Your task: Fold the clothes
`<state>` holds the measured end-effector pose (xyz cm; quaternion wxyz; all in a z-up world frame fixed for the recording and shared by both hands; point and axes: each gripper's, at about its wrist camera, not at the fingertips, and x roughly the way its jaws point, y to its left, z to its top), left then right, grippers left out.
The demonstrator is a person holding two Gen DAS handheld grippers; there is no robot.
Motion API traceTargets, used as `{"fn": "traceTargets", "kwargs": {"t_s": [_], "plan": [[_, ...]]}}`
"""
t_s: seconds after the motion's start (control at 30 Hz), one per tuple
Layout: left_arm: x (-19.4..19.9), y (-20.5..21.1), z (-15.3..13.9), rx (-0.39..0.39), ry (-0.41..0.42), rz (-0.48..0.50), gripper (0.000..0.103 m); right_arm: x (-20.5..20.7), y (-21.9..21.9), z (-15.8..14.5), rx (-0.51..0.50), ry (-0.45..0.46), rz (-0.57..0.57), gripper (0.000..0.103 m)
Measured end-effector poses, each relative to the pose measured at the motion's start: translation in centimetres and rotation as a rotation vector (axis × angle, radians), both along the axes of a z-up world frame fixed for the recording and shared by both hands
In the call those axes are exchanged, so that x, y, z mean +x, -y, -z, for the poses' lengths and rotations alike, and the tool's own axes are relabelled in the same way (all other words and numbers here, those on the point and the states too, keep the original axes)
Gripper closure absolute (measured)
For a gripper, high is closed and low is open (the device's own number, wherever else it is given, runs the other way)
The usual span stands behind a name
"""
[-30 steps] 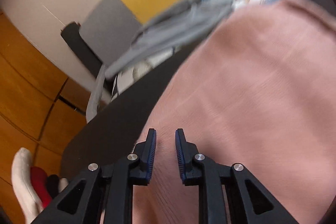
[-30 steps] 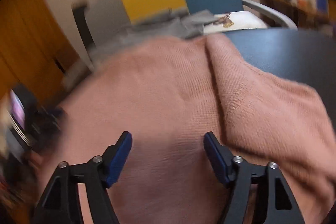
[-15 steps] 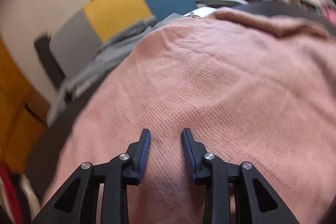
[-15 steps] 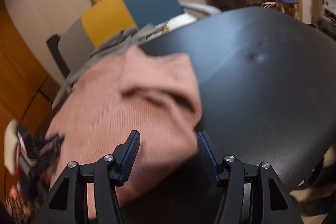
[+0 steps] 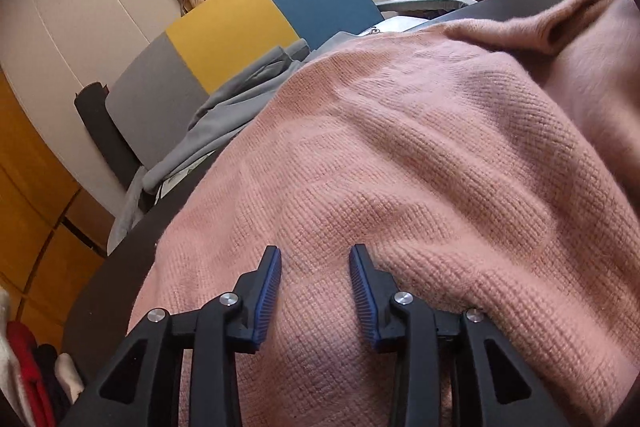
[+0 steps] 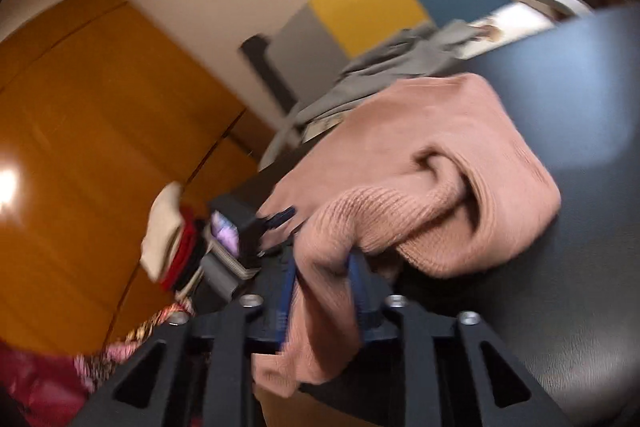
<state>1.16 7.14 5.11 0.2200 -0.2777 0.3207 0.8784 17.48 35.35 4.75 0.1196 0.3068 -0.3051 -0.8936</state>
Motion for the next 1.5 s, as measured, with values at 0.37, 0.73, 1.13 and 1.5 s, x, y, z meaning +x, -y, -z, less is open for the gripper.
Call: {"fn": "traceTargets", "kwargs": {"t_s": [0.37,0.73,1.13,1.5], "plan": [[0.2,0.7,-0.1,0.049,0.04,0.0,0.067,5.3,-6.7,6.0,0.188,0.275,0.528,0.054],[0.2,0.8,-0.1,0.051,0.038,0.0,0.067,0.7,-7.7,7.0,0.355,0.356,0.446,0.073],[-0.1,1.1,-0.1,0.063,0.047,0.002,0.067,0.1,-9.7,-5.9,1.04,0.116,0.663,0.096],[-0.2,1.1,-0.1,0.06,0.041,0.003,0.066,-2.0,-9.9,3.7,0.831,0.397,0.415,0.048]]}}
